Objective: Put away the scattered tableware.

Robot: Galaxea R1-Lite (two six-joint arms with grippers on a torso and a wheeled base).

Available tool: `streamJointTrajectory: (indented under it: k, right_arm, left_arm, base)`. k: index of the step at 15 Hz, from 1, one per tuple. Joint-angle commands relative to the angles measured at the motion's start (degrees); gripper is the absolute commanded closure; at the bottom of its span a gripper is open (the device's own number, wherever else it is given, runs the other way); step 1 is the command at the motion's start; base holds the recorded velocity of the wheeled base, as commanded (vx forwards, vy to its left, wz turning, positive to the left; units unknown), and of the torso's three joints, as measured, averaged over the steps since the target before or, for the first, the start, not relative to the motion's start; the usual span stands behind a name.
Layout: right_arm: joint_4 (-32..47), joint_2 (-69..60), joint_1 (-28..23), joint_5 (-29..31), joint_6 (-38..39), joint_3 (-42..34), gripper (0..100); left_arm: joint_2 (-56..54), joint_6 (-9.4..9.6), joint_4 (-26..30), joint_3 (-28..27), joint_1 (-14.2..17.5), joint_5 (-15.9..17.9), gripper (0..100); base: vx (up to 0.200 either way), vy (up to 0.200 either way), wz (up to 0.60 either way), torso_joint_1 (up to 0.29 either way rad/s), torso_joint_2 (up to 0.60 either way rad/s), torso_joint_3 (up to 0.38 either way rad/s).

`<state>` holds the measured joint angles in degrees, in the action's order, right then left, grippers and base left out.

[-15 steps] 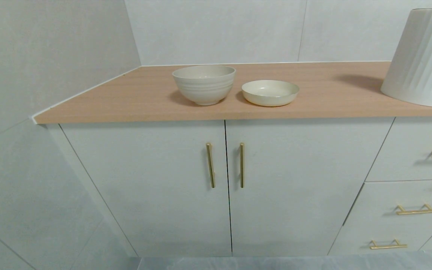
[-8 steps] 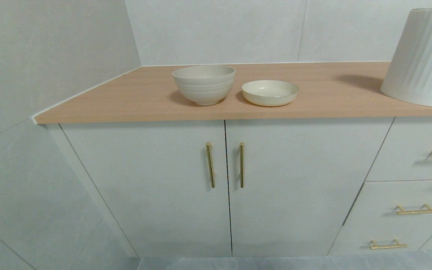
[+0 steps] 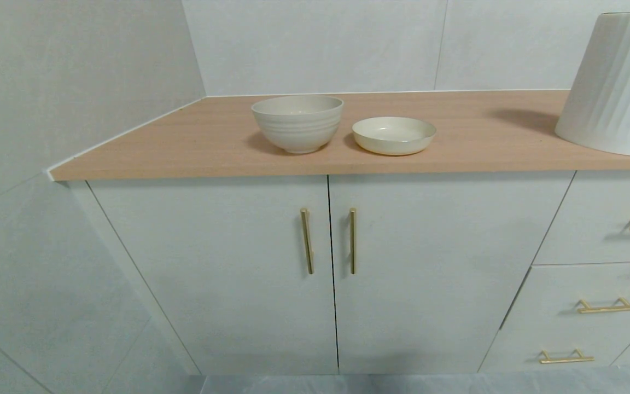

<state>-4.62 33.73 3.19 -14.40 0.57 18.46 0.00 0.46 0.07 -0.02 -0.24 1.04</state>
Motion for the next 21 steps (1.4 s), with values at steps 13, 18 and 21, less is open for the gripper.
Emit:
streamJointTrajectory:
  k: [13,18,21]
  right_arm:
    - [-17.8,50.7,24.4,-0.2,2.7,20.8,0]
    - [-15.9,61.4,31.2,-0.3,8.7,31.2,0]
    - [-15.9,64.9,33.3,-0.4,13.1,34.9,0]
  left_arm:
    - [0.1,-0.02,0.0,0.0,0.0,0.0,0]
    - [0.1,-0.02,0.0,0.0,0.0,0.0,0]
    - [0.1,-0.02,0.0,0.0,0.0,0.0,0]
  base:
    - [0.0,0.0,0.0,0.0,0.0,0.0]
    - [0.0,0.0,0.0,0.0,0.0,0.0]
    - [0.0,0.0,0.0,0.0,0.0,0.0]
